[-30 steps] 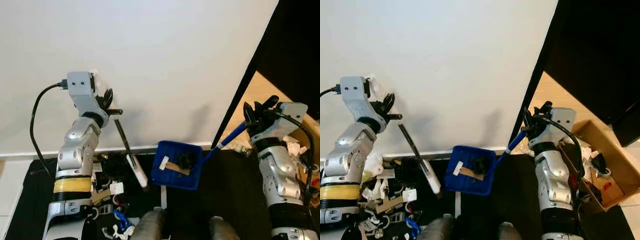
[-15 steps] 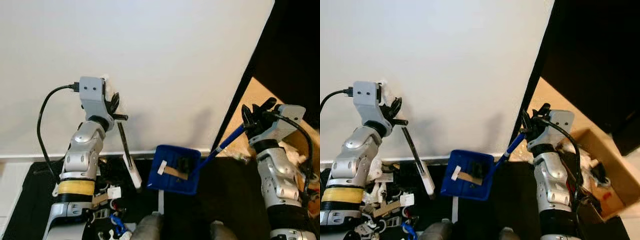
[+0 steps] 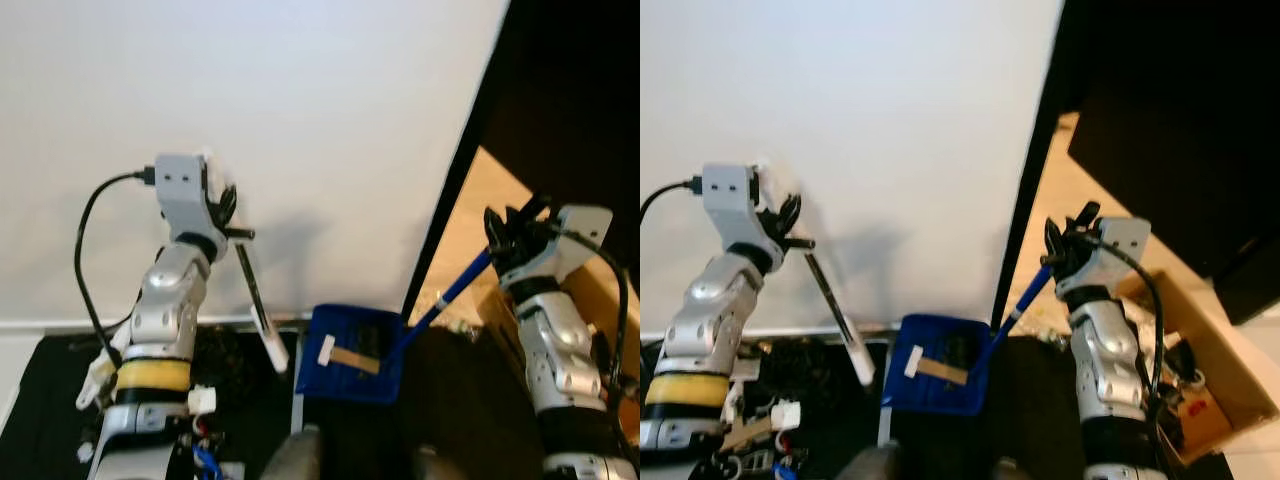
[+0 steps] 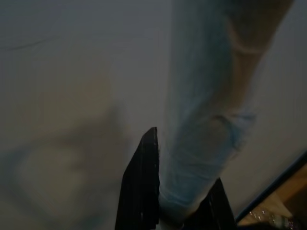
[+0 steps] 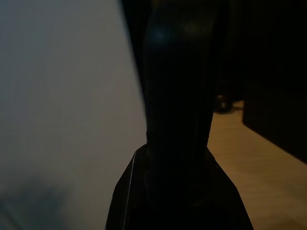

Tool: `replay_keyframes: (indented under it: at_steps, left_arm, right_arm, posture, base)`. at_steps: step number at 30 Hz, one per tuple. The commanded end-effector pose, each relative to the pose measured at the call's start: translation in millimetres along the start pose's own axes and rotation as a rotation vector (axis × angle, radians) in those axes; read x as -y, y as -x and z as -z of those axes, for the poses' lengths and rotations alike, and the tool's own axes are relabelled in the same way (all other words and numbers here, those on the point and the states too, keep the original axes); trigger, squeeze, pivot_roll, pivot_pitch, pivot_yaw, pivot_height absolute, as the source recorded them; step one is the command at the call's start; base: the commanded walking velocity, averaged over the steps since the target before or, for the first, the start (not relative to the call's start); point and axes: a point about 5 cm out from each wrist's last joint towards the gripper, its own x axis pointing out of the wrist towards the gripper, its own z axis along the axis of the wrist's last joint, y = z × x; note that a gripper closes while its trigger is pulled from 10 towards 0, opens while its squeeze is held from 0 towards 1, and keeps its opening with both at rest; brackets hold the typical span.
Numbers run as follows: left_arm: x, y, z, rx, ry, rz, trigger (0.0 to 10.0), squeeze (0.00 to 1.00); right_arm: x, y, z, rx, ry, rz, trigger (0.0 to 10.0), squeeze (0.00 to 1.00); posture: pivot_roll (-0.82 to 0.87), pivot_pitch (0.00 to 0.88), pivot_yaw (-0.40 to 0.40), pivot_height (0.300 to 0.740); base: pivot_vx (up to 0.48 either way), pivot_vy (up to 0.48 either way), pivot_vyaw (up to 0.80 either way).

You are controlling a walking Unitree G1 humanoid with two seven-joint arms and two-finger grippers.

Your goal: Sweep floor

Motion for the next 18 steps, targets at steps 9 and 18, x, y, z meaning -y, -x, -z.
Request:
replay_keyframes:
  at_steps: [9,18]
  left_arm:
    - [-3.3,1.1,-5.6,0.034,-0.036,-0.003,10.0,0.0]
    - [-2.8,0.7,-5.7,0.035,-0.039,-0.002,10.0,0.0]
  right_arm:
    - [-0.6,0.1,-3.1,0.021,-0.019,0.002,10.0,0.0]
    - [-0.2,0.1,-3.6,0.023,-0.022,0.003,10.0,0.0]
  posture:
    - [0.13,0.132,0.074,0.74]
    - [0.13,0.135,0.072,0.74]
  base:
    - [0.0,-0.2,0.0]
    - [0.0,-0.292,0.0]
